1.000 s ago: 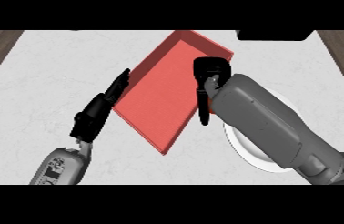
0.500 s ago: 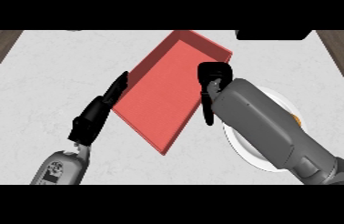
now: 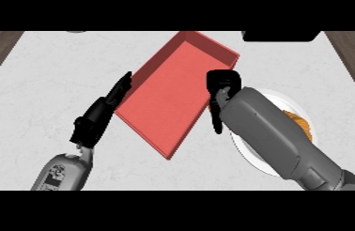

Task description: Pick the tomato from the plate and place it in the cardboard box

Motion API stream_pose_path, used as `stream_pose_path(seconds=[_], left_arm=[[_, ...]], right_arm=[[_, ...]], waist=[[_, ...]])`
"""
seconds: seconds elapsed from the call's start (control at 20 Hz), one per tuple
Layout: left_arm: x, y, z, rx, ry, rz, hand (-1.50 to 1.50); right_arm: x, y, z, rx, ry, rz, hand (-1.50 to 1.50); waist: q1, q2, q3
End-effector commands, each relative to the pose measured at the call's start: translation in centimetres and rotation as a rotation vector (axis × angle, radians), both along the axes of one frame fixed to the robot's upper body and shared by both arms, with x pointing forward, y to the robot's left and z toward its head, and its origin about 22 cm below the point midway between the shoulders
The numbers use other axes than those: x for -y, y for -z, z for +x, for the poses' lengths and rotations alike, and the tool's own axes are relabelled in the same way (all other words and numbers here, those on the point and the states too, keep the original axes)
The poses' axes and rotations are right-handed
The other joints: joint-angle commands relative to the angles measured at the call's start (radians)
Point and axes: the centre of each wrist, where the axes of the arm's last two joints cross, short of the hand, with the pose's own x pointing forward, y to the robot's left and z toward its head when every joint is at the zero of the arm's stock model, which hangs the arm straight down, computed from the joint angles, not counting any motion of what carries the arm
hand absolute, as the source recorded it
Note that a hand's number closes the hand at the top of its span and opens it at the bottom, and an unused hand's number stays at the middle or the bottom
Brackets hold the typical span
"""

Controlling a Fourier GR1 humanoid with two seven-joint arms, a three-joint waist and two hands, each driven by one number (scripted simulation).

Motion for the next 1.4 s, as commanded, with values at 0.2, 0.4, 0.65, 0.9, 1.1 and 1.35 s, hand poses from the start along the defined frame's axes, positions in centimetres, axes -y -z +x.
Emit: stream_pose_path(seconds=[0.2, 0.4, 0.65, 0.9, 1.1, 1.35], left_arm=[[-0.9, -0.9, -0.1, 0.025, 0.004, 0.01, 0.0], [-0.4, 0.2, 0.8, 0.008, -0.01, -0.007, 0.0], [-0.9, 1.4, -1.3, 0.012, 0.003, 0.012, 0.0], [0.3, 0.1, 0.0, -0.01, 0.007, -0.014, 0.0], [1.0, 0.4, 0.4, 0.013, 0.0, 0.004, 0.0], [-0.2, -0.6, -1.1, 0.012, 0.018, -0.008, 0.0]], right_arm=[[-1.3, 0.8, -0.5, -0.075, 0.082, -0.132, -1.5], [1.4, 4.1, -0.2, -0.11, 0.088, -0.13, -1.5], [0.6, 4.0, -0.7, -0.099, 0.078, -0.135, -1.5], [2.9, 5.6, -1.1, -0.104, 0.077, -0.226, -1.5], [2.5, 4.5, 0.2, -0.119, 0.078, -0.205, -1.5], [5.0, 5.8, -0.3, -0.129, 0.059, -0.204, 1.5]], waist=[[-0.001, 0.002, 0.001], [-0.001, 0.007, 0.001], [0.006, 0.005, 0.001], [-0.001, 0.004, 0.001], [0.005, 0.007, 0.001], [0.012, 0.004, 0.002]])
